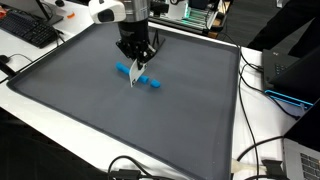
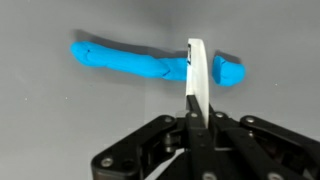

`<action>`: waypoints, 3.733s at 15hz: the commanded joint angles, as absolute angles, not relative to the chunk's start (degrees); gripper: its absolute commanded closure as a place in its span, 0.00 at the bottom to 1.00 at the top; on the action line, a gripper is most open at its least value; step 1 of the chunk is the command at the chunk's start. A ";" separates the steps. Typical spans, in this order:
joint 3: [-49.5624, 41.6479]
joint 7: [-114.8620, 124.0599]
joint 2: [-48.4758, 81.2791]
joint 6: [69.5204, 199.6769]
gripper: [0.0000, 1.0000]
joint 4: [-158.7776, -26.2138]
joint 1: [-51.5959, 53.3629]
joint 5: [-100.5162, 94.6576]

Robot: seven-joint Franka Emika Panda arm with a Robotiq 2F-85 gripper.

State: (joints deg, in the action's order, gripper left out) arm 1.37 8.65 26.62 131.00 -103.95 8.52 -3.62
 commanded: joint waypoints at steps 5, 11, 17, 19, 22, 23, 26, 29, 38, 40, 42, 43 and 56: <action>1.22 7.51 27.41 130.49 0.99 -104.17 8.11 -5.11; 0.91 7.22 28.67 130.73 0.99 -104.23 8.24 -6.12; 1.00 7.15 29.51 131.29 0.99 -104.74 8.38 -6.63; 1.03 7.10 29.92 131.48 0.99 -104.93 8.43 -6.65; 1.07 7.09 30.39 131.69 0.99 -105.00 8.46 -6.59; 1.06 7.09 30.58 131.70 0.99 -104.99 8.48 -6.60; 1.12 7.00 31.05 131.71 0.99 -105.08 8.44 -6.46; 1.31 6.94 31.43 131.79 0.99 -105.29 8.27 -5.94; 2.80 6.23 30.30 130.07 0.99 -105.31 6.69 -1.52; 2.93 6.33 30.03 129.53 0.99 -105.40 6.66 -0.95; 3.07 6.49 29.87 127.88 0.99 -105.30 6.70 -0.17; 3.11 6.54 29.76 127.48 0.99 -105.36 6.76 0.07; 1.90 6.98 26.15 126.83 0.99 -105.58 7.19 -2.32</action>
